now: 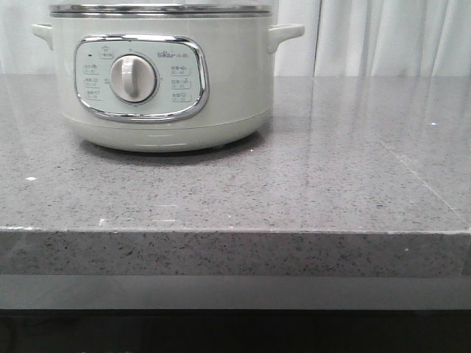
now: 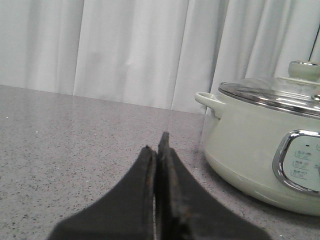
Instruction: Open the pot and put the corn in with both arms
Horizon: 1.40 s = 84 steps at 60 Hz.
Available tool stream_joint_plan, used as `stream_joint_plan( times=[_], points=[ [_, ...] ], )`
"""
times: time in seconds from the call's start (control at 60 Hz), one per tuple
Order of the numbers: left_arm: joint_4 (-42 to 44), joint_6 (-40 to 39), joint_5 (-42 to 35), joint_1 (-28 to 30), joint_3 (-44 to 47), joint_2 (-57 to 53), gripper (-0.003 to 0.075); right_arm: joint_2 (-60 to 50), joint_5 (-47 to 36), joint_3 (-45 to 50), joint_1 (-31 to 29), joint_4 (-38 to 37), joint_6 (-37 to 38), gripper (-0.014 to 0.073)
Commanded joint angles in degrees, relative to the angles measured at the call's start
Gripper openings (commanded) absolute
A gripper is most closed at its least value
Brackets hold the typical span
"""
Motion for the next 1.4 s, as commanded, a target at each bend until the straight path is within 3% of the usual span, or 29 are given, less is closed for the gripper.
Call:
stream_joint_plan(
  times=[0.0,0.267,0.4,0.917,1.217,1.383],
  points=[
    [-0.3,-0.2,-4.8,0.0,0.7,-0.8,-0.0020,-4.4,-6.5,2.9,-2.7,-0.5,-0.5,-0.0120],
    [-0.3,-0.2,-4.8,0.0,0.7,-0.8,-0.0020,-14.0,-8.5,12.4,-5.8,-0.5,-0.5,-0.0120],
    [-0.3,-0.2,-4.8,0.0,0.7,-0.8,-0.0020,-15.4,-13.3,16.7,-5.8,-0.5,-0.5,-0.0120],
    [-0.3,-0.2,-4.8,0.0,0.7,-0.8,-0.0020,-15.4,-12.7,16.5,-5.8,-0.6,-0.5,-0.0120],
    [-0.3,-0.2,-4.8,0.0,0.7,-0.8,-0.0020,-15.4,-15.5,16.5,-5.8,-11.2,8.0,-0.0120],
    [-0.3,-0.2,-4.8,0.0,0.7,-0.8,-0.0020,-15.4,-15.5,16.5,-5.8,-11.6,8.2,-0.0120]
  ],
)
